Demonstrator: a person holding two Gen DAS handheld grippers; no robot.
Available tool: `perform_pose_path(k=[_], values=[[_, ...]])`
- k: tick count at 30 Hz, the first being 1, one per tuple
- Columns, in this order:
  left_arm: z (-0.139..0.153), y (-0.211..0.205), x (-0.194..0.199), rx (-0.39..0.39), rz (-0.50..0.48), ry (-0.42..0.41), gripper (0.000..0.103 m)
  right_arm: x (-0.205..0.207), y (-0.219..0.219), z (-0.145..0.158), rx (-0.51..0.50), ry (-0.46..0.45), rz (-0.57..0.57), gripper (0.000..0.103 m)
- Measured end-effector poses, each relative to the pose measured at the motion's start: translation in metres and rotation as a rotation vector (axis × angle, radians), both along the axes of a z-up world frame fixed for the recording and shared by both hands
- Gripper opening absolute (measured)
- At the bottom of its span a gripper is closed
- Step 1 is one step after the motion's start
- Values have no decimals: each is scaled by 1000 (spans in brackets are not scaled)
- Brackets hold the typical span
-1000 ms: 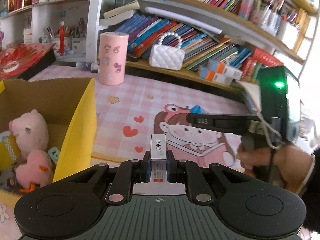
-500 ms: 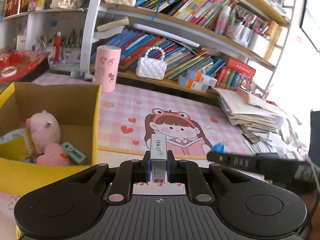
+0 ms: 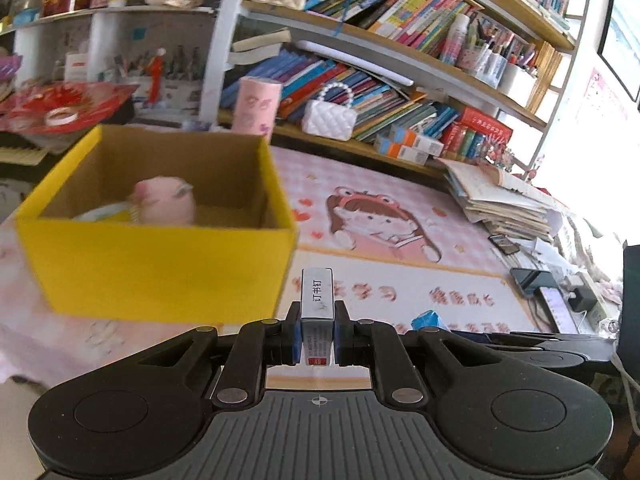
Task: Organize objects
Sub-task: 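Carry the white box and blue bag in both tools over the yellow box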
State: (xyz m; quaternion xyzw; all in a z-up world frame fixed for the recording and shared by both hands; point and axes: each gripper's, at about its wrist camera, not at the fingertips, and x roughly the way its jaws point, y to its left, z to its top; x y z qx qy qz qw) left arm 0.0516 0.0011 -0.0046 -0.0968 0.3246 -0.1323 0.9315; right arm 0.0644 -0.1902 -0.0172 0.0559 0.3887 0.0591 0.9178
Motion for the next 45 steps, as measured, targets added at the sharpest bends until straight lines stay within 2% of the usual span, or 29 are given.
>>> perform_pose_path(k=[13, 22, 34, 40, 45], values=[[6, 72, -63, 16, 136, -24, 13, -50, 80, 1, 15, -11, 159, 29], [11, 96, -75, 0, 181, -41, 13, -62, 114, 12, -5, -44, 236, 29], [15, 98, -64, 13, 185, -61, 13, -49, 131, 20, -20, -58, 269, 29], [23, 96, -39, 18, 208, -89, 13, -19, 126, 28, -10, -72, 258, 29], [34, 97, -8, 26, 245, -125, 13, 19, 125, 47, 1, -139, 275, 29]])
